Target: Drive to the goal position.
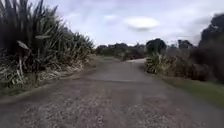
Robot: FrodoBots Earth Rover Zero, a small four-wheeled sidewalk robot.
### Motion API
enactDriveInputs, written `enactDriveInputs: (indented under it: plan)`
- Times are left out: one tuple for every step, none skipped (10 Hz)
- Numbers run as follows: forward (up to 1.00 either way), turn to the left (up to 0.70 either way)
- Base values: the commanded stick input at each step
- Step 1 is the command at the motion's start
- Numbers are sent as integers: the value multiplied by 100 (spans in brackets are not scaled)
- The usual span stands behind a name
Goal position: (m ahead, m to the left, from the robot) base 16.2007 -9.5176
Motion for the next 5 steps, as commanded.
enactDriveInputs:
  plan:
    - [70,0]
    - [70,-2]
    - [70,-6]
    - [70,-15]
    - [70,-5]
